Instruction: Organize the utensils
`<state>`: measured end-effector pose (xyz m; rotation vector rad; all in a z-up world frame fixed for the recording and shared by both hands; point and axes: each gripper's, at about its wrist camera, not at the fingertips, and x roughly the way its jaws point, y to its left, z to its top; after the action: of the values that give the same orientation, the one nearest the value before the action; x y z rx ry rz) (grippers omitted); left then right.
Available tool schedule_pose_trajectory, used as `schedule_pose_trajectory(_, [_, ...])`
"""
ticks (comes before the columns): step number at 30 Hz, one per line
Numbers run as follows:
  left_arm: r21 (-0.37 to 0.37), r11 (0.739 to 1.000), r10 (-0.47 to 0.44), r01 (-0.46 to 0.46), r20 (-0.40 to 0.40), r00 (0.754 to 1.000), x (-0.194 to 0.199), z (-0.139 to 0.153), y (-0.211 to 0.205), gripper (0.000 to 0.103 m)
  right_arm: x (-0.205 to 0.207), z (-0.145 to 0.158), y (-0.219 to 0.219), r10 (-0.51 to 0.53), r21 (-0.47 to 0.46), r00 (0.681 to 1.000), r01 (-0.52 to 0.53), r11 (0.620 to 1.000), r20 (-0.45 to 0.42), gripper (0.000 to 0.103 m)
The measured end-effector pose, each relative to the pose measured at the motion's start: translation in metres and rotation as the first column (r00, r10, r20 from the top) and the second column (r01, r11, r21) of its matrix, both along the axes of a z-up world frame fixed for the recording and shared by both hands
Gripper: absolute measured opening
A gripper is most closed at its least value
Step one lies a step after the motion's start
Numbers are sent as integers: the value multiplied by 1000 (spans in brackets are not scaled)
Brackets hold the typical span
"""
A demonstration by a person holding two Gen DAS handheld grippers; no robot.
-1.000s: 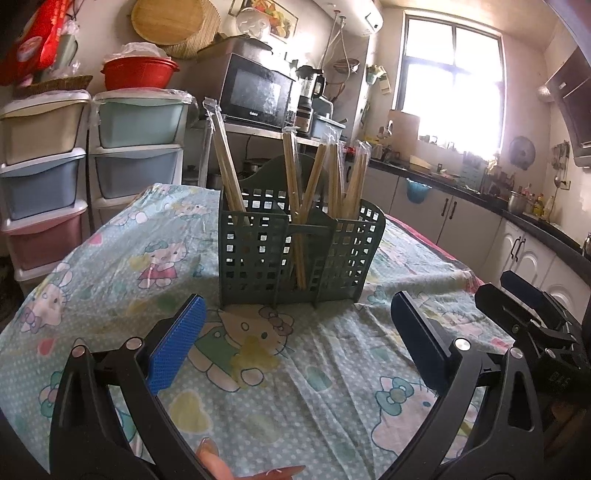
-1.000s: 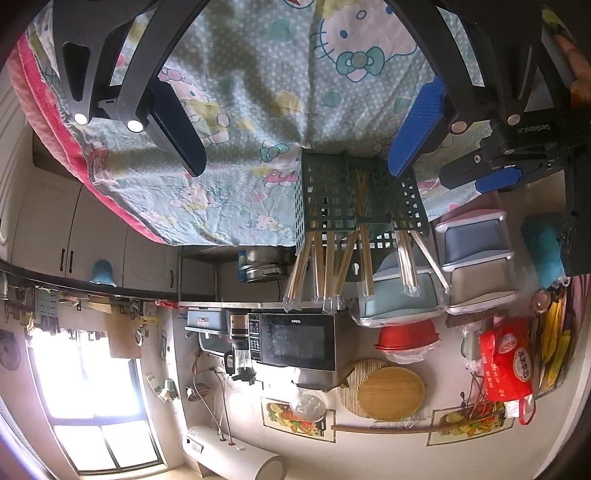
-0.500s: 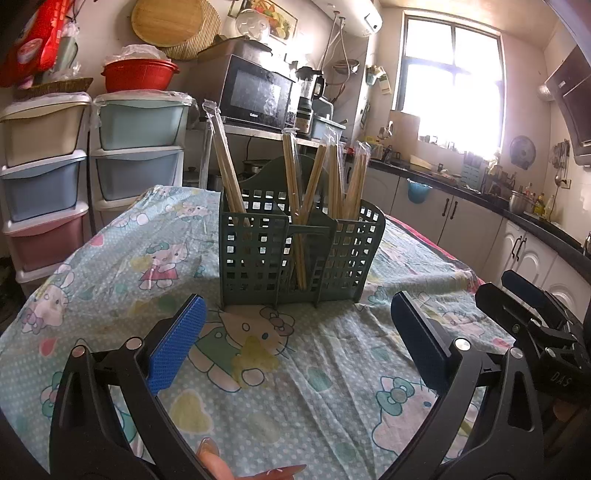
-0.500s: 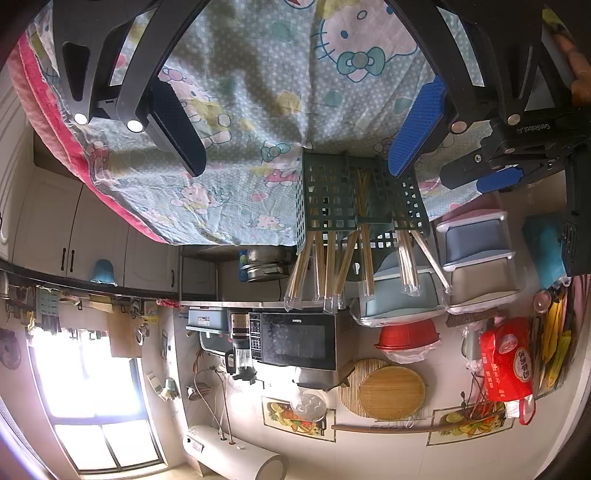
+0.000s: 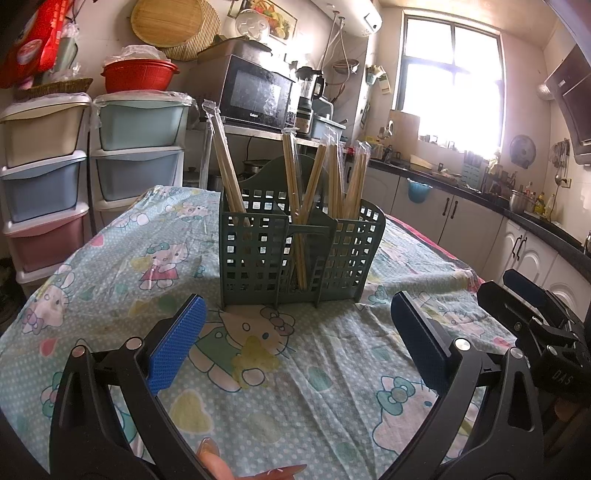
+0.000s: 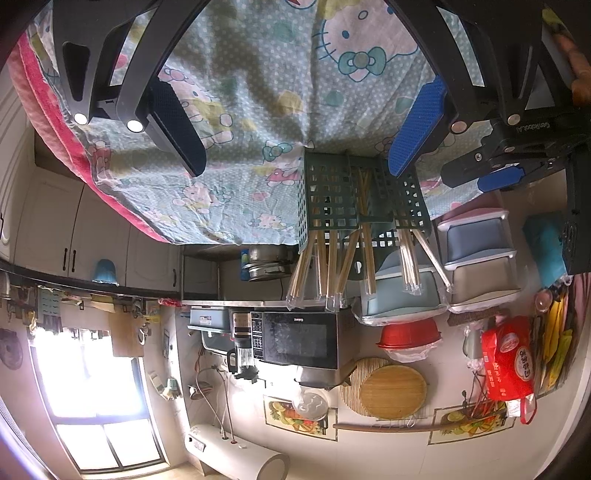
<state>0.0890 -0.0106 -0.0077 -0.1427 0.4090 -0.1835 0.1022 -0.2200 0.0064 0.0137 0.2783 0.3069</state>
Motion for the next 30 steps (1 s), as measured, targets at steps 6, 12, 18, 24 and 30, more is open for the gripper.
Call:
schedule_pose_trajectory(6, [0, 1000, 1, -1, 1, 1000, 0, 0, 0, 92, 1, 0, -1, 1, 0, 1000, -1, 1000, -1, 96])
schedule_pose_trajectory(12, [0, 1000, 0, 0, 1, 1000, 0, 0, 0, 92, 1, 0, -1, 0, 1, 1000, 0, 1000, 0, 96])
schedule_pose_trajectory(18, [0, 1000, -1, 1, 1, 1000, 0, 0, 0, 92, 2, 0, -2, 0, 1, 1000, 0, 1000, 1, 96])
schedule_pose_trajectory(24, [1, 1000, 0, 0, -3, 1000, 0, 0, 0, 92, 2, 0, -2, -3, 2, 1000, 3, 1000, 1, 96])
schedule_pose_trajectory(30, [0, 1000, -8, 8, -11, 1000, 1, -1, 0, 92, 1, 0, -2, -2, 1, 1000, 2, 1000, 0, 96])
